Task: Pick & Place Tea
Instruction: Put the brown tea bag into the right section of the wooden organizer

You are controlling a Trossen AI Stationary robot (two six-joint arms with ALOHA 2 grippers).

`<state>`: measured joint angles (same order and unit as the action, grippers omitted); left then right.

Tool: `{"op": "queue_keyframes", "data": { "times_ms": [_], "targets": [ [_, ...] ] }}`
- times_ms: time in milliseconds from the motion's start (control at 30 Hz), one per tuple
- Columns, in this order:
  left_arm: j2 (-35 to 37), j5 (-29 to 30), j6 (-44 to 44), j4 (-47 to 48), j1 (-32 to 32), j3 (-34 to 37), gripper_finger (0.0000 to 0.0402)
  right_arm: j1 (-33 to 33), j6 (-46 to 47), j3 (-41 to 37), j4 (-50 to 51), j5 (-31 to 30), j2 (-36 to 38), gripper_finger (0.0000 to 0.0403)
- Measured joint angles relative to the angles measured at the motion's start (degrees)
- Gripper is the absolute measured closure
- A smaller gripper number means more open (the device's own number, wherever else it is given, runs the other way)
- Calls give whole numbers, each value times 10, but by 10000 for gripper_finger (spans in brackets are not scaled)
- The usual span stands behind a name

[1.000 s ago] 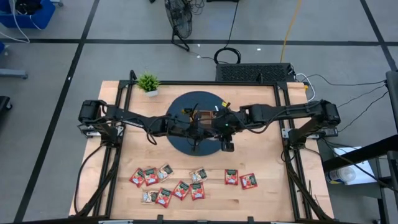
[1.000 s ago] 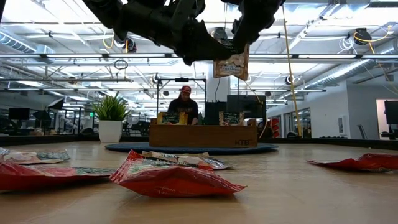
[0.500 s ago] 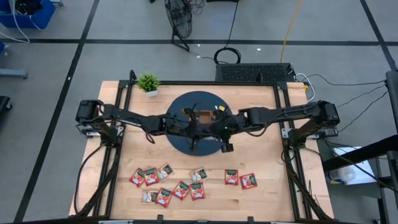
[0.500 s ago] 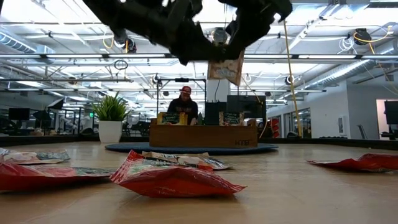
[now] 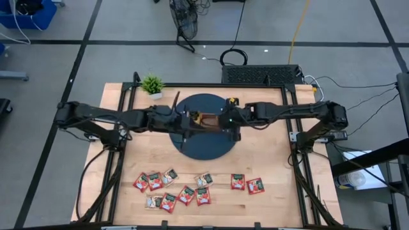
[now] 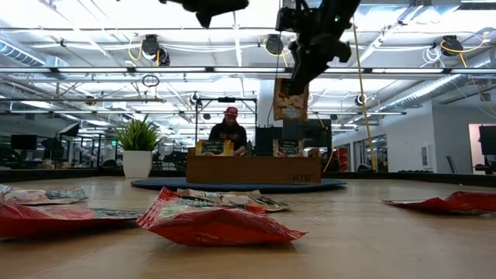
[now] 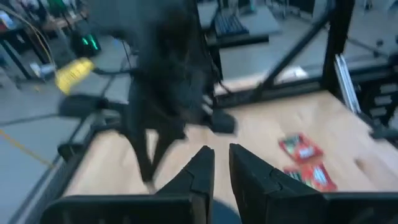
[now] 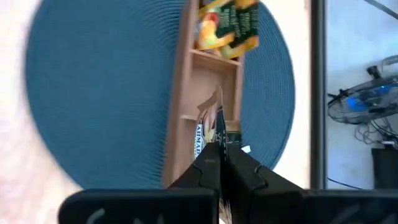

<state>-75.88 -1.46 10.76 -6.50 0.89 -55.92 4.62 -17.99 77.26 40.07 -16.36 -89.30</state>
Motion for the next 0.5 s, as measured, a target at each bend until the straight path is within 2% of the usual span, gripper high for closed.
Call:
{"op": "queue_keyframes", "data": {
  "times_ms": [167, 333, 500],
  "targets": [
    [18, -9, 20, 14, 0, 0, 356, 33, -30, -42, -61, 1, -2, 403],
    [18, -10, 30, 17, -2, 0, 361, 56, -42, -87, -114, 46, -2, 403],
    [18, -10, 31, 17, -11, 0, 356, 64, -52, -123, -152, 46, -2, 403]
  ]
}}
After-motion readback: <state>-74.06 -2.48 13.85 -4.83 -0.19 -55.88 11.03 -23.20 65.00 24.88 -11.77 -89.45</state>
